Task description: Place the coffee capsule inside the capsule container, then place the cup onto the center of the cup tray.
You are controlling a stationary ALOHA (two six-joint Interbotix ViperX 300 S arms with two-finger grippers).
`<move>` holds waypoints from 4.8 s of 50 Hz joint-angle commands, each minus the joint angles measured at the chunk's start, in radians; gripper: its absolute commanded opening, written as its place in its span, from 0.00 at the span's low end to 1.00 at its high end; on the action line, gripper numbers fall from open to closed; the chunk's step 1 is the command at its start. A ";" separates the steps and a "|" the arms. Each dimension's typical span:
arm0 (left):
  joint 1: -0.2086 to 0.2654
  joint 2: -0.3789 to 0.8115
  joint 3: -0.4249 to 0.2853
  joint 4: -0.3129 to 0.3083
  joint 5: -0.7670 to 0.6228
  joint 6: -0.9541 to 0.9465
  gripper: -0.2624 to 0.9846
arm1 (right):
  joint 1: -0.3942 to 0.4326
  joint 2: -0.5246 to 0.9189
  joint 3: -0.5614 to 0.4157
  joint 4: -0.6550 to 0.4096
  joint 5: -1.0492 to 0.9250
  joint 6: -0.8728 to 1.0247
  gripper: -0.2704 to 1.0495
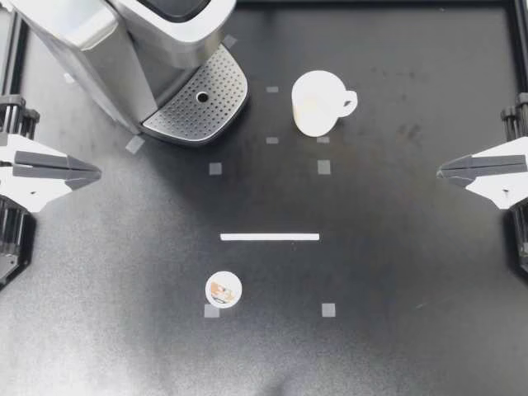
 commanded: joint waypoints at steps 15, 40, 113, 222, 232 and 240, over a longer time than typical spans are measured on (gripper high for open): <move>0.018 0.003 -0.012 0.003 -0.035 -0.011 0.25 | 0.000 0.276 -0.132 0.000 -0.005 0.067 0.22; 0.018 0.003 -0.003 0.002 -0.031 -0.009 0.25 | 0.126 0.815 -0.466 0.000 0.236 0.117 0.26; 0.018 -0.003 0.040 0.002 -0.026 -0.012 0.25 | 0.178 1.221 -0.787 0.006 0.485 0.155 0.92; 0.018 -0.003 0.040 0.002 -0.017 -0.017 0.25 | 0.147 1.333 -0.922 -0.052 0.491 0.160 0.66; 0.018 0.043 -0.017 0.000 0.077 -0.018 0.25 | 0.147 1.252 -0.881 -0.052 0.480 0.164 0.66; 0.020 0.112 -0.115 0.000 0.212 -0.017 0.25 | 0.144 1.147 -0.793 -0.046 0.410 0.172 0.66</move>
